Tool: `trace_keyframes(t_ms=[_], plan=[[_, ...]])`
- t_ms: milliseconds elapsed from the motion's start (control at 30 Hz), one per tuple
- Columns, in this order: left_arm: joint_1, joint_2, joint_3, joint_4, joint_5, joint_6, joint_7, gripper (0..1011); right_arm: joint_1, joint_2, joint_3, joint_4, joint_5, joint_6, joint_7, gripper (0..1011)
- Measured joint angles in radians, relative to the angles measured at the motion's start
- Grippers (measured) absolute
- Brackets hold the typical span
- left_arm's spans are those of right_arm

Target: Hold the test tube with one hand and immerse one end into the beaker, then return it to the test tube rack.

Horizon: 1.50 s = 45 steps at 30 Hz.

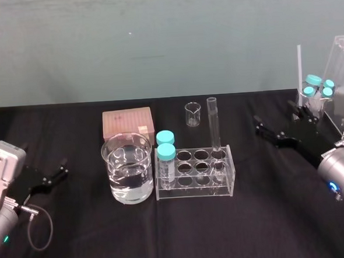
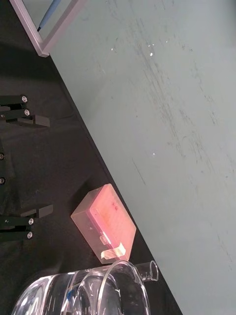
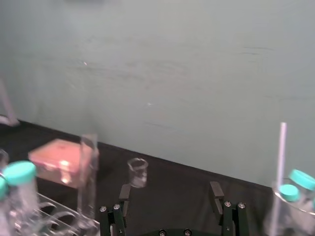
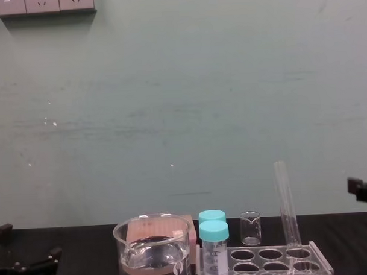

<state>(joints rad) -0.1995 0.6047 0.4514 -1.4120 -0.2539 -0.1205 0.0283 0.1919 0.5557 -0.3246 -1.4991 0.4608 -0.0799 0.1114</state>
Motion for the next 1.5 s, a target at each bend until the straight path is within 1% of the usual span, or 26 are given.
trace_keyframes(t_ms=[100,167,367,400,433,500,633,933,1233,1500], plan=[[0.000,0.000,0.000,0.000,0.000,0.000,0.000,1000,0.005,-0.008,0.009,-0.012,0.030,0.021,0.027,1000],[0.000,0.000,0.000,0.000,0.000,0.000,0.000,1000,0.018,-0.017,0.011,-0.020,0.054,0.048,0.064,1000],[0.000,0.000,0.000,0.000,0.000,0.000,0.000,1000,0.041,-0.025,0.003,-0.016,0.060,0.071,0.105,1000],[0.000,0.000,0.000,0.000,0.000,0.000,0.000,1000,0.059,-0.031,-0.007,-0.006,0.059,0.087,0.136,1000],[0.000,0.000,0.000,0.000,0.000,0.000,0.000,1000,0.059,-0.031,-0.007,-0.006,0.059,0.087,0.136,1000],[0.000,0.000,0.000,0.000,0.000,0.000,0.000,1000,0.074,-0.038,-0.018,0.006,0.052,0.096,0.163,1000],[0.000,0.000,0.000,0.000,0.000,0.000,0.000,1000,0.087,-0.047,-0.028,0.017,0.044,0.102,0.186,1000],[0.000,0.000,0.000,0.000,0.000,0.000,0.000,1000,0.124,-0.086,-0.055,0.070,0.012,0.118,0.241,1000],[0.000,0.000,0.000,0.000,0.000,0.000,0.000,1000,0.167,-0.128,-0.068,0.146,-0.022,0.127,0.267,1000],[0.000,0.000,0.000,0.000,0.000,0.000,0.000,1000,0.188,-0.151,-0.067,0.183,-0.043,0.130,0.284,1000]])
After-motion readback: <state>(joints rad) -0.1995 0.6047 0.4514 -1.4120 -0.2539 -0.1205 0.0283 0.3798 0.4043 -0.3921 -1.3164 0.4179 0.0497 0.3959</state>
